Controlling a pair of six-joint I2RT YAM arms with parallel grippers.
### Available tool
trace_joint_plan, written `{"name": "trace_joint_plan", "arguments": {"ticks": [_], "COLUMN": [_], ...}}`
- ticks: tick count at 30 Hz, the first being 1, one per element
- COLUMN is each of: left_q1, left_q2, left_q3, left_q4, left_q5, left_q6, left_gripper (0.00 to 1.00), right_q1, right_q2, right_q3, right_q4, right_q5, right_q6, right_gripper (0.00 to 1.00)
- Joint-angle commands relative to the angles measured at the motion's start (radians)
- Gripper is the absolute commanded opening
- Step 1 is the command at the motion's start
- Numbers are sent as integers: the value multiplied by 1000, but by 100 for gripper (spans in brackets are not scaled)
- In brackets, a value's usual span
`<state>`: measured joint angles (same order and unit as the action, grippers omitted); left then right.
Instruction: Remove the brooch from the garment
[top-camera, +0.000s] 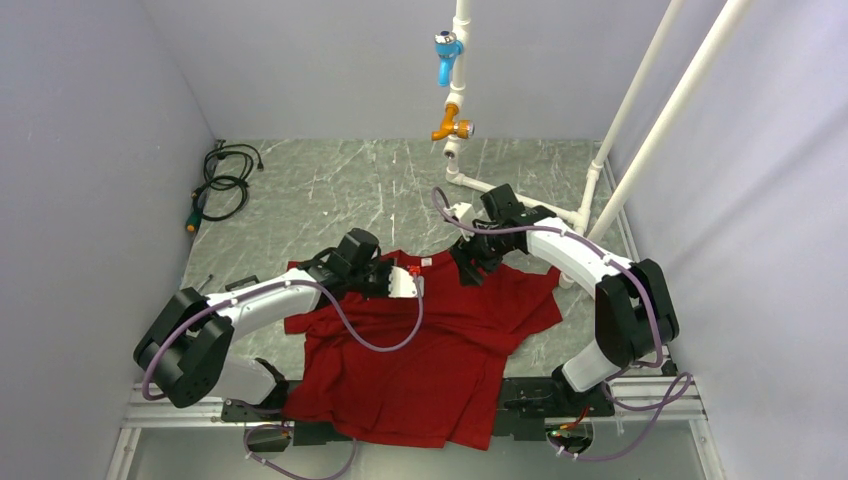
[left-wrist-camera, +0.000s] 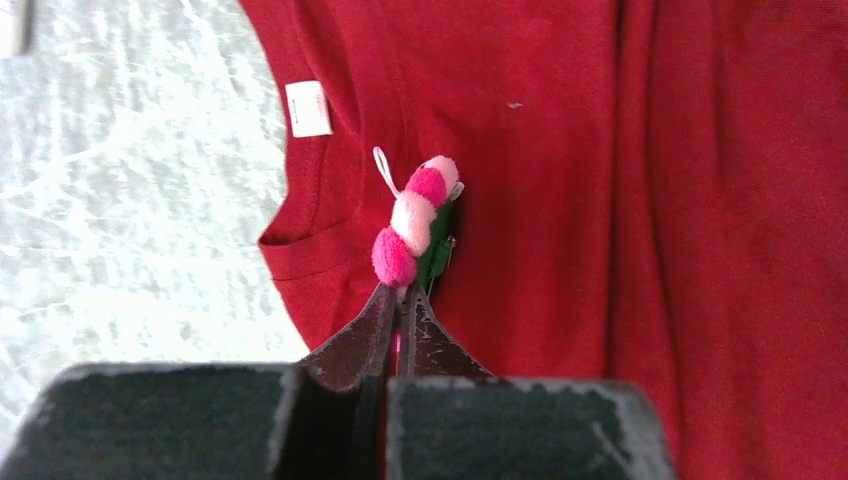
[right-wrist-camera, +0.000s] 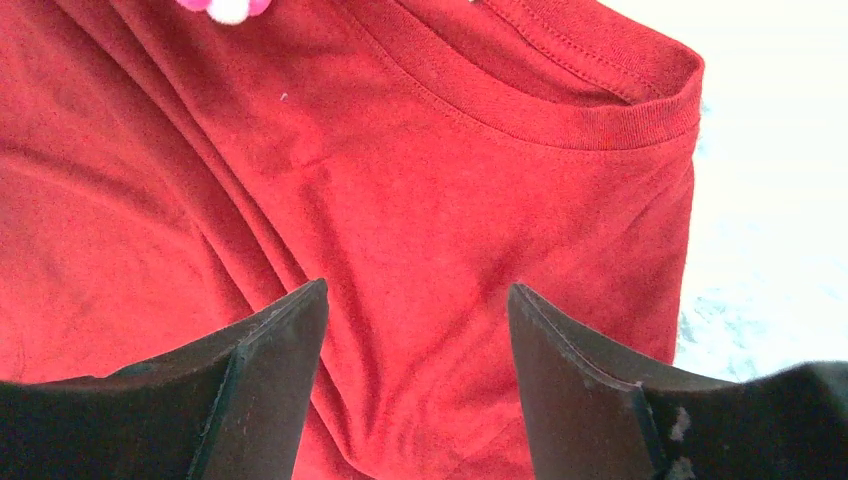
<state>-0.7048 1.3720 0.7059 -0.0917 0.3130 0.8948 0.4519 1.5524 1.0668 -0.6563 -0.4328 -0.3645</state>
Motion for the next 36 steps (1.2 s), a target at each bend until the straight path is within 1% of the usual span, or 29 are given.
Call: {"name": "trace_joint_plan", "arguments": {"ticks": [1,4,7,13,18,24,27,32,36], "left_q1": [9,37,68,111,137,195,215,227,233], "left_q2": [-5,-5,14,69,126,161,177,193,208], "left_q3": [60,102,146,220,266,281,283,279,279], "left_q4": [-126,-181,-267,-374,-442,-462,-446,-402,-363], "left_q5": [108,175,248,355,425,504,530,557,584], "left_q6": [-65,-125,-154,-211,-237,-273,-316,-388,-443], "left_gripper": [0,0,0,0,0,0,0,0,0], "right_q1": [-5,-6,-5,-5,-4,6,18,35,47], "right_q2": [-25,-52,-88,-156,-200,-179,-156,-120,-95], "right_q3": [7,-24,-68,-161,-247,-297,-300,-307,-308], "right_q4": [36,62,106,259,439,584,623,650,681], "right_q5": [-73,-116,-162,-284,-375,-431,-451,-468,-483], "right_q6": [12,6,-2,3,62,138,158,173,173], "right_gripper": [68,68,68,68,61,59,60,68,69]}}
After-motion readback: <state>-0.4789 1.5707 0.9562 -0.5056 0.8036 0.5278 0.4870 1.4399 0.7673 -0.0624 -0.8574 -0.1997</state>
